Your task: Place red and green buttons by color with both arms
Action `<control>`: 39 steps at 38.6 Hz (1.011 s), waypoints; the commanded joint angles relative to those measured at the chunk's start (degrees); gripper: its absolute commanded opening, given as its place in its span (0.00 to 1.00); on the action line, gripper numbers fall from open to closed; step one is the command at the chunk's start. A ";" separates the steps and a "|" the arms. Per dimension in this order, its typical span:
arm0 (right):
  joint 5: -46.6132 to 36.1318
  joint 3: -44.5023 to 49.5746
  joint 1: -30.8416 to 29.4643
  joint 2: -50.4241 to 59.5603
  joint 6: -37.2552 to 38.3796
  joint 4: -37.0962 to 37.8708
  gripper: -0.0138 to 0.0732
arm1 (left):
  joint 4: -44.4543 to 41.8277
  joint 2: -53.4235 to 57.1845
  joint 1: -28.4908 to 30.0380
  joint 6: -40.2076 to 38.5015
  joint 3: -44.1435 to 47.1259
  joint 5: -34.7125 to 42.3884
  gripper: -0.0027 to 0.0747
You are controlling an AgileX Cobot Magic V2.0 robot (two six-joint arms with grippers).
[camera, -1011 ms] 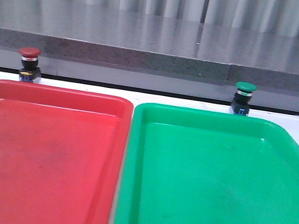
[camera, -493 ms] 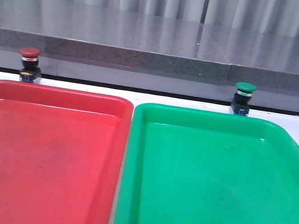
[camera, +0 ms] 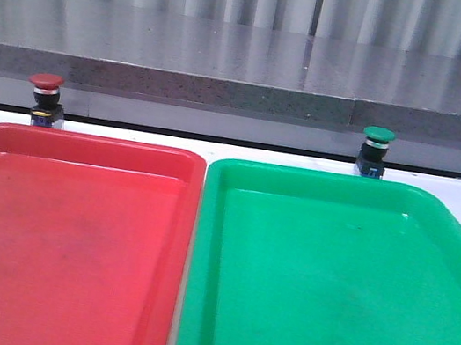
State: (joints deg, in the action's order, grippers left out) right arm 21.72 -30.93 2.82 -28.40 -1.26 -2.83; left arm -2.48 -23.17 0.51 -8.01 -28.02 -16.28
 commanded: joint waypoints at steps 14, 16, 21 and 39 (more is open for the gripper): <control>-4.25 -2.06 -0.41 -0.46 0.03 0.29 0.89 | 3.86 -1.69 0.11 -0.08 -2.04 4.13 0.76; -4.25 -2.06 -0.41 -0.46 0.03 0.29 0.89 | 3.90 -3.71 0.11 -0.08 -2.17 4.13 0.75; -4.25 -2.06 -0.41 -0.46 0.03 0.29 0.89 | 3.99 -10.75 -0.57 -0.08 -4.91 4.07 0.74; -4.25 -2.06 -0.41 -0.46 0.03 0.29 0.89 | 1.29 -48.65 -10.73 2.97 -31.54 -7.31 0.74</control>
State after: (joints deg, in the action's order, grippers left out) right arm 21.72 -30.93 2.82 -28.40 -1.26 -2.83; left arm -0.84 -66.75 -9.43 -5.48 -51.73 -22.10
